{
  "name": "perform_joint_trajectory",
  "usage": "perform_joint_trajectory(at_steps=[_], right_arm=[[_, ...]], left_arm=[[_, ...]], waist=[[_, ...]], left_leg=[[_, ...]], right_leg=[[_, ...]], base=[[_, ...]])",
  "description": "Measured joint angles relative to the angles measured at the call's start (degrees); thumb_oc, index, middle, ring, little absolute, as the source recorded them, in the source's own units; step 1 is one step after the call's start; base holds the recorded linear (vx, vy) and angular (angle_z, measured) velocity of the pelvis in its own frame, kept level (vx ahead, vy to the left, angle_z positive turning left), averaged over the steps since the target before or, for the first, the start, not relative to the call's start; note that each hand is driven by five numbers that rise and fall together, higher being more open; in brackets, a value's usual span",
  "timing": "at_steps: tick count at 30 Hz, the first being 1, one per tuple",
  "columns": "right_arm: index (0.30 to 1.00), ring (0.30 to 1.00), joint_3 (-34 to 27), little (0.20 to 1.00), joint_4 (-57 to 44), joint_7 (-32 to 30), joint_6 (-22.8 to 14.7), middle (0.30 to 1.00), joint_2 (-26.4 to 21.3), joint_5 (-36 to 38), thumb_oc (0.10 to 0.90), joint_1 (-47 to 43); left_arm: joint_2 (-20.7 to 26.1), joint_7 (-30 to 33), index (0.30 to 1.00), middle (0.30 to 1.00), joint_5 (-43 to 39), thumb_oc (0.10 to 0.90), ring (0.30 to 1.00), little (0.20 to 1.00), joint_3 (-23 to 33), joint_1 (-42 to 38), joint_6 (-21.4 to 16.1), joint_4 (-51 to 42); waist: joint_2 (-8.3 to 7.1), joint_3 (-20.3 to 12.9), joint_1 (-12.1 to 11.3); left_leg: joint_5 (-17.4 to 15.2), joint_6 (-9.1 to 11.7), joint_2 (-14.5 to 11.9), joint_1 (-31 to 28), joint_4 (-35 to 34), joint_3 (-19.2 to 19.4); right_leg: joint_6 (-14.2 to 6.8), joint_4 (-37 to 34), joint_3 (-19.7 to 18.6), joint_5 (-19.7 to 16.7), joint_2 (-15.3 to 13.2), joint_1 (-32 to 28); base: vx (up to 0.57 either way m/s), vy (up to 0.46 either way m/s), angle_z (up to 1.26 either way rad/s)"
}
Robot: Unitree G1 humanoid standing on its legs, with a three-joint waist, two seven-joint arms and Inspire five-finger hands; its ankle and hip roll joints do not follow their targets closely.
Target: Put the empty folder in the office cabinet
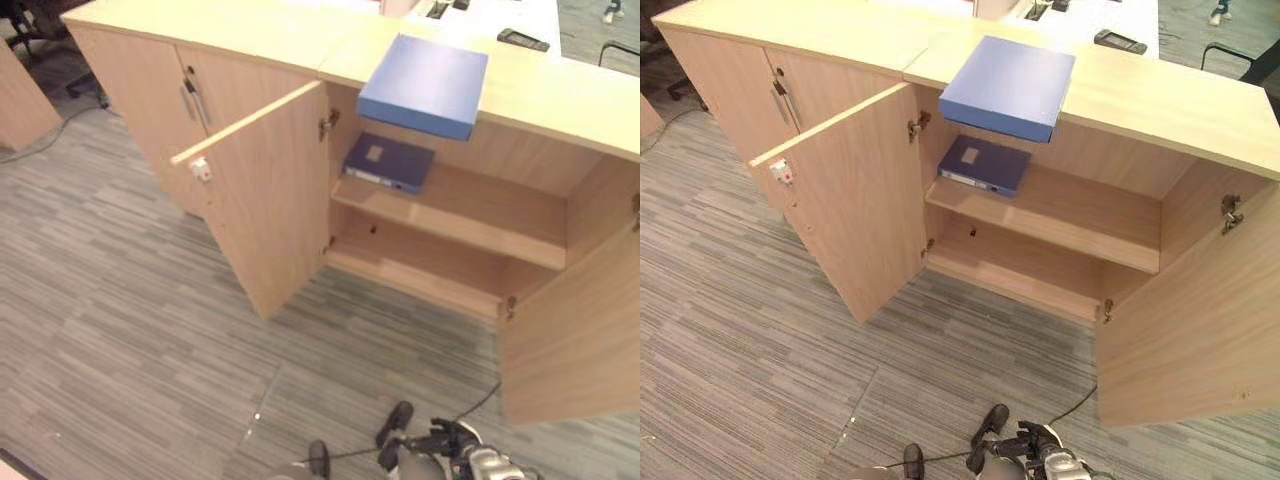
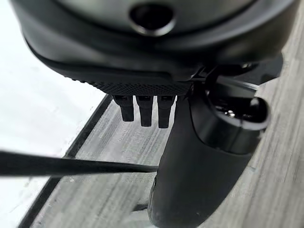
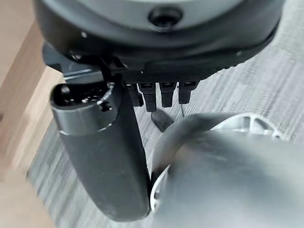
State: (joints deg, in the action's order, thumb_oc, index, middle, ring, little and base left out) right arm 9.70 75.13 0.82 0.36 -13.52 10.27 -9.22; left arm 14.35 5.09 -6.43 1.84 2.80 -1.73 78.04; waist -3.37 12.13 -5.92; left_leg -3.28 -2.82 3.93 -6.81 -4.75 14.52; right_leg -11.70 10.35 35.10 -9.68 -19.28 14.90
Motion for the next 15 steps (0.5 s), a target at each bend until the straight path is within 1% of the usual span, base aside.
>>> perform_joint_trajectory(at_steps=[2,3,4,5,6,7,8,9,10,11,12,13,14,15], right_arm=[[0.900,0.900,-0.5,0.900,-0.1,0.1,0.1,0.900,0.0,0.7,0.800,0.4],[0.900,0.900,-0.6,0.900,0.1,0.1,0.1,0.900,-0.3,1.2,0.800,0.3],[0.900,0.900,-1.5,0.900,-0.3,0.2,0.3,0.900,-0.9,1.5,0.800,0.3],[0.900,0.900,-1.6,0.900,-0.3,0.0,0.3,0.900,-1.3,1.7,0.800,0.2],[0.900,0.900,-1.6,0.900,-0.3,-0.1,0.3,0.900,-2.1,1.8,0.800,-0.3],[0.900,0.900,-1.6,0.900,-0.3,-0.5,0.3,0.900,-3.8,2.3,0.800,-1.2],[0.900,0.900,-1.5,0.900,-0.4,-0.9,0.3,0.900,-5.2,2.5,0.800,-1.7],[0.900,0.900,-1.1,0.900,-0.4,-2.0,0.2,0.900,-6.9,3.5,0.800,-1.9],[0.900,0.900,-0.9,0.900,-0.9,-2.4,0.2,0.900,-7.2,3.8,0.800,-2.1],[0.900,0.900,-0.9,0.900,-1.2,-2.6,0.1,0.900,-7.2,4.0,0.800,-2.5],[0.900,0.900,-0.8,0.900,-1.2,-2.7,0.2,0.900,-6.9,4.0,0.800,-2.4],[0.900,0.900,-0.8,0.900,-1.1,-2.6,0.3,0.900,-6.6,4.1,0.800,-2.2],[0.900,0.900,-0.3,0.900,-0.7,-2.7,0.5,0.900,-6.3,4.2,0.800,-1.8],[0.900,0.900,0.4,0.900,-0.6,-2.8,0.4,0.900,-6.5,4.1,0.800,-2.1]], left_arm=[[0.3,0.7,0.900,0.900,-0.2,0.800,0.900,0.900,-0.1,0.4,0.1,0.1],[0.3,0.8,0.900,0.900,-0.2,0.800,0.900,0.900,-0.6,-0.1,0.1,0.2],[0.4,0.7,0.900,0.900,-0.1,0.800,0.900,0.900,-3.9,-0.9,0.3,0.3],[0.3,0.5,0.900,0.900,-0.1,0.800,0.900,0.900,-4.6,-1.3,0.4,0.3],[0.1,0.4,0.900,0.900,-0.1,0.800,0.900,0.900,-6.5,-2.2,0.5,0.1],[-0.5,0.4,0.900,0.900,-0.1,0.800,0.900,0.900,-8.9,-2.3,0.5,-0.5],[-1.3,0.3,0.900,0.900,0.0,0.800,0.900,0.900,-8.9,-2.5,0.3,-0.6],[-2.0,1.1,0.900,0.900,0.0,0.800,0.900,0.900,-11.4,-4.3,1.2,-0.9],[-1.0,1.5,0.900,0.900,0.0,0.800,0.900,0.900,-13.7,-4.9,1.3,-2.4],[0.2,1.8,0.900,0.900,0.1,0.800,0.900,0.900,-13.7,-5.8,0.4,-2.9],[1.0,1.7,0.900,0.900,0.0,0.800,0.900,0.900,-14.1,-7.3,0.1,-4.4],[2.0,1.7,0.900,0.900,0.0,0.800,0.900,0.900,-14.4,-7.8,-0.2,-5.5],[2.1,1.7,0.900,0.900,0.1,0.800,0.900,0.900,-15.0,-8.6,-1.2,-7.5],[1.8,1.5,0.900,0.900,0.1,0.800,0.900,0.900,-15.2,-8.6,-1.2,-8.8]], waist=[[0.35,-0.9,1.1],[1.06,-1.1,1.4],[1.34,-1.6,2.9],[1.66,-2.0,3.4],[1.85,-2.0,3.5],[2.77,-2.1,3.9],[3.48,-2.0,4.2],[3.55,-1.8,5.0],[3.59,-1.6,5.9],[2.75,-1.5,6.4],[1.94,-1.4,6.8],[0.64,-1.5,6.9],[0.73,-1.5,6.6],[1.77,-1.5,6.7]], left_leg=[[-0.7,0.4,-1.6,-0.2,0.5,-2.2],[-1.2,1.2,-3.0,-0.4,0.5,-3.2],[-2.3,2.5,-4.9,1.3,2.6,-5.9],[-2.8,2.8,-5.8,1.6,2.6,-7.2],[-2.8,2.8,-6.4,1.6,2.7,-7.7],[-2.8,3.0,-7.4,1.2,2.3,-7.7],[-2.3,3.5,-8.1,0.6,1.8,-7.5],[-1.8,4.8,-8.8,-0.6,1.6,-7.8],[-2.4,5.3,-9.2,-0.1,1.9,-8.8],[-3.0,5.8,-9.8,0.1,1.4,-9.2],[-3.9,7.4,-10.1,0.5,1.1,-9.2],[-4.3,8.3,-9.9,0.5,1.1,-9.3],[-5.5,10.0,-11.2,-0.4,1.2,-9.6],[-5.5,9.8,-12.3,-0.7,1.2,-9.2]], right_leg=[[1.4,2.5,1.3,1.4,-0.6,-0.2],[2.0,4.6,2.1,3.6,-0.3,0.0],[3.8,6.7,3.1,6.0,0.1,0.0],[6.5,6.5,4.0,8.2,1.1,-1.0],[10.4,8.6,4.8,9.1,1.3,-0.6],[12.2,13.5,4.5,10.3,0.6,1.3],[12.9,18.2,4.3,10.6,-0.6,2.9],[10.2,27.6,2.7,13.6,-3.2,6.8],[9.3,29.0,1.3,16.2,-3.6,9.4],[8.9,26.3,0.9,16.2,-3.4,11.0],[9.2,21.9,0.7,14.7,-3.6,12.5],[9.4,18.5,0.6,12.8,-3.8,12.4],[15.9,15.8,1.5,10.7,-1.9,11.8],[15.4,16.0,1.4,11.5,-0.4,11.7]], base=[[0.36,-0.244,0.44],[0.28,-0.169,0.74],[0.12,-0.058,0.79],[0.12,-0.057,0.72],[0.03,-0.016,0.27],[0.06,-0.072,0.00],[0.09,-0.089,-0.09],[0.11,-0.110,0.01],[0.08,-0.065,0.18],[0.05,-0.048,0.31],[0.08,-0.061,0.29],[0.16,-0.106,0.06],[0.22,-0.153,-0.16],[0.18,-0.122,-0.45]])
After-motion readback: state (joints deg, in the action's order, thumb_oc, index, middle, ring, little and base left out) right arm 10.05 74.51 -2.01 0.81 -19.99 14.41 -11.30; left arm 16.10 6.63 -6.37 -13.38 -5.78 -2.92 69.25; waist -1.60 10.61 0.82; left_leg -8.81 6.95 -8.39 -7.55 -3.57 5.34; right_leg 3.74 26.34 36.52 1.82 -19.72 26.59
